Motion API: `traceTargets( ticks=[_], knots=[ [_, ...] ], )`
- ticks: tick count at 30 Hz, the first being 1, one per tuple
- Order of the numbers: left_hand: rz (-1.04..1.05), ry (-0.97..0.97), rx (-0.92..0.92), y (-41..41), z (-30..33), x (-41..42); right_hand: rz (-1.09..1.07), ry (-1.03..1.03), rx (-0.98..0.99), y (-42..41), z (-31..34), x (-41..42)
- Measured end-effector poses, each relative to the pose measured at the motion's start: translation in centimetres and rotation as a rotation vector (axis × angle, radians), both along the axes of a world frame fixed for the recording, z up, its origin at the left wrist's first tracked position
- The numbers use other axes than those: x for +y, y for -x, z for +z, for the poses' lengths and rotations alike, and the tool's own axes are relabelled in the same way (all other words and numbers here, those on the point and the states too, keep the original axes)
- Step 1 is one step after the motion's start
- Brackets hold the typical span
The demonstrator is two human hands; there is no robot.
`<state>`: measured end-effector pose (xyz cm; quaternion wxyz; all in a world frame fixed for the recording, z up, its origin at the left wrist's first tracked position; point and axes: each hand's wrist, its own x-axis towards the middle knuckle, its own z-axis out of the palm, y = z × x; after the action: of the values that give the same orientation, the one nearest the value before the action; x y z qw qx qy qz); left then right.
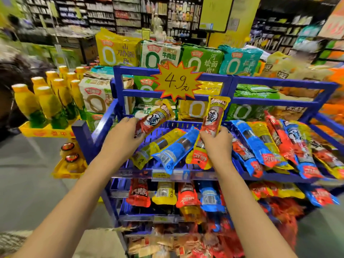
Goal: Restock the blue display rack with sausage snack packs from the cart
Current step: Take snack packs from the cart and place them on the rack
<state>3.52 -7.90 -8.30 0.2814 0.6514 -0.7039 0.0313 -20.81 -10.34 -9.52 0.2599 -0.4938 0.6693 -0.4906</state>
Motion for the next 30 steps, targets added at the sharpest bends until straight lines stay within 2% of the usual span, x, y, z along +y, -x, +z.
traceTargets(
  ticks=[4, 8, 15, 18, 21, 23, 27, 30],
  knots=[
    [-0.036, 0.112, 0.159, 1.4, 1.3, 2.2, 0.038, 0.127, -0.124, 1.6, 1.6, 2.2],
    [-0.050, 0.154, 0.482, 3.0, 2.9, 6.8, 0.182, 0.152, -0.228, 1.8, 3.3, 5.5],
    [0.070, 0.161, 1.021, 2.1, 1.5, 16.8, 0.666, 0.145, -0.328, -3.4, 3.3, 11.5],
    [0.273, 0.191, 1.112, 0.3, -1.0, 22.0, 0.893, 0.060, -0.343, -6.9, 1.1, 13.4],
    [0.527, 0.201, 1.087, -1.0, -4.1, 27.7, 1.071, -0.089, -0.332, -10.8, -2.1, 15.9],
    [0.691, 0.194, 1.077, -1.5, -6.3, 31.3, 1.151, -0.196, -0.286, -13.2, -4.5, 17.8],
    [1.050, 0.114, 1.216, -3.0, -11.7, 38.8, 1.294, -0.374, -0.227, -17.6, -9.6, 21.6],
    [1.166, 0.094, 1.315, -4.4, -15.3, 44.1, 1.377, -0.504, -0.175, -20.6, -12.9, 24.6]
  ],
)
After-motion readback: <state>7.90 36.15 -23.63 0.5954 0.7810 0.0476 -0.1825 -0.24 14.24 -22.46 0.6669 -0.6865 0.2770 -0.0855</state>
